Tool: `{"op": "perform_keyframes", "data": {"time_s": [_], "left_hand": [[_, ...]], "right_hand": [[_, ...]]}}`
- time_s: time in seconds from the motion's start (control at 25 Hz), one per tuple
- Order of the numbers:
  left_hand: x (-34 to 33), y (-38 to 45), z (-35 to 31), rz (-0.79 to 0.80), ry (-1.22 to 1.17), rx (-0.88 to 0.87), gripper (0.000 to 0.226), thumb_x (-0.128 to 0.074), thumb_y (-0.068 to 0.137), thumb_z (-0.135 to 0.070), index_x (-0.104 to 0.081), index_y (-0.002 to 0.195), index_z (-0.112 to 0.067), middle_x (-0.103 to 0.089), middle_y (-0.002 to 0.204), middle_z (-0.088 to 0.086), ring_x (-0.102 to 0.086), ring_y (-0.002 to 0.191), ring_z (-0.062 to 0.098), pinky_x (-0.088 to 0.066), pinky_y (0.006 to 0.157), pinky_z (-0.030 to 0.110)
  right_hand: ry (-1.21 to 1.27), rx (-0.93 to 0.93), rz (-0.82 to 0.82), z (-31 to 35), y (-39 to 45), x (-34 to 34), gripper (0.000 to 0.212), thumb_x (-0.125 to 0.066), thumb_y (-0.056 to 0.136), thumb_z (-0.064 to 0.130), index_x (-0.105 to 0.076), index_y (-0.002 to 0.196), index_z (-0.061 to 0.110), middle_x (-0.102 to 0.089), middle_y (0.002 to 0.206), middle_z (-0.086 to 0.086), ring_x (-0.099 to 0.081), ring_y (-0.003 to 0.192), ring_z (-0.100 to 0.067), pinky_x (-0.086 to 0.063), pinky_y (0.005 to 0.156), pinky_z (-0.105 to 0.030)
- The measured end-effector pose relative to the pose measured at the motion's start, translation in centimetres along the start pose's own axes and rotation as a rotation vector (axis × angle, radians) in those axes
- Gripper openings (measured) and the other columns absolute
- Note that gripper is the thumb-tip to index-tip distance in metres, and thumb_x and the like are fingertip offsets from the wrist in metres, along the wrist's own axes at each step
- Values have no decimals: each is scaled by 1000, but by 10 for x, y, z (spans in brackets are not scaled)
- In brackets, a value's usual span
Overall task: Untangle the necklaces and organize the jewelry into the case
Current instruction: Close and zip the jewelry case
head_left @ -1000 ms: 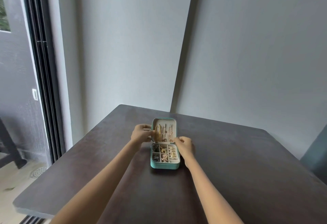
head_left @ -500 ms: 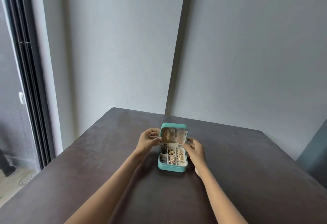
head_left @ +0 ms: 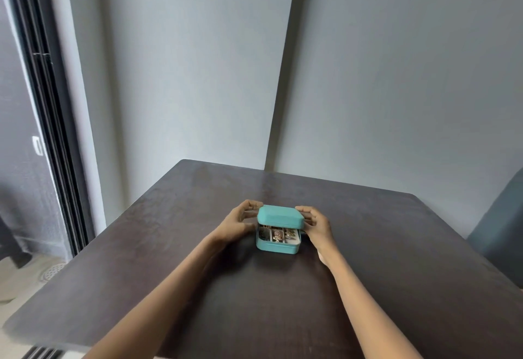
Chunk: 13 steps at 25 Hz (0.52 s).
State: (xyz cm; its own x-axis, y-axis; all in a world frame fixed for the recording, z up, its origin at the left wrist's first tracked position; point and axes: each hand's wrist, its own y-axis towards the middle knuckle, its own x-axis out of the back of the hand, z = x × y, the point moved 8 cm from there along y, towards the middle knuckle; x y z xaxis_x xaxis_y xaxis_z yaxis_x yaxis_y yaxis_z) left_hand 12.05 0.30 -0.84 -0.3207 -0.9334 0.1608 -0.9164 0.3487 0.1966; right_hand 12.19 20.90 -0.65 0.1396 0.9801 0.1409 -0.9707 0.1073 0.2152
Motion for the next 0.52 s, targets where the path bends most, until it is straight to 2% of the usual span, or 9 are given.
{"op": "perform_keyframes", "data": {"time_s": [0.08, 0.16, 0.24, 0.28, 0.4, 0.52], "left_hand": [[-8, -4, 3, 114, 19, 55, 72, -65, 66, -10, -40, 134, -19, -49, 136, 4, -47, 127, 14, -41, 105, 27], [-17, -8, 5, 191, 90, 87, 89, -71, 71, -4, -25, 145, -19, -40, 142, 3, -43, 129, 14, -39, 103, 20], [-22, -6, 9, 192, 190, 89, 99, -77, 73, -2, -15, 148, -20, -32, 146, 4, -40, 131, 15, -39, 100, 15], [-22, -4, 10, 172, 225, 84, 102, -81, 70, -8, -15, 148, -21, -29, 146, 4, -39, 131, 17, -40, 99, 17], [-20, 4, 12, 63, 354, 54, 107, -82, 50, -43, -27, 140, -26, -36, 131, 0, -42, 123, 21, -41, 106, 35], [-22, 11, 6, -34, 495, 40, 96, -82, 52, -45, -34, 131, -23, -40, 119, -4, -40, 118, 21, -39, 103, 36]], "right_hand": [[-7, -4, 4, 0, 0, 1, 26, -55, 89, -6, -63, 104, 13, -66, 94, -2, -61, 81, -8, -51, 61, -15], [-7, -13, -3, -2, 0, 3, 28, -53, 89, -7, -64, 105, 13, -66, 96, -4, -62, 83, -9, -50, 62, -12], [-15, -25, -18, -4, 1, 4, 31, -50, 89, -7, -65, 104, 15, -68, 99, -4, -64, 89, -12, -51, 69, -15], [-19, -35, -29, -5, 2, 4, 34, -48, 89, -7, -66, 104, 16, -69, 102, -5, -64, 93, -13, -51, 74, -17], [-18, -60, -40, -8, 6, 5, 33, -45, 91, -4, -64, 113, 12, -67, 112, -2, -62, 101, -9, -49, 81, -13], [-30, -89, -23, -8, 11, 5, 26, -45, 96, 10, -64, 113, 17, -64, 120, -1, -57, 108, -10, -43, 87, -17]]}}
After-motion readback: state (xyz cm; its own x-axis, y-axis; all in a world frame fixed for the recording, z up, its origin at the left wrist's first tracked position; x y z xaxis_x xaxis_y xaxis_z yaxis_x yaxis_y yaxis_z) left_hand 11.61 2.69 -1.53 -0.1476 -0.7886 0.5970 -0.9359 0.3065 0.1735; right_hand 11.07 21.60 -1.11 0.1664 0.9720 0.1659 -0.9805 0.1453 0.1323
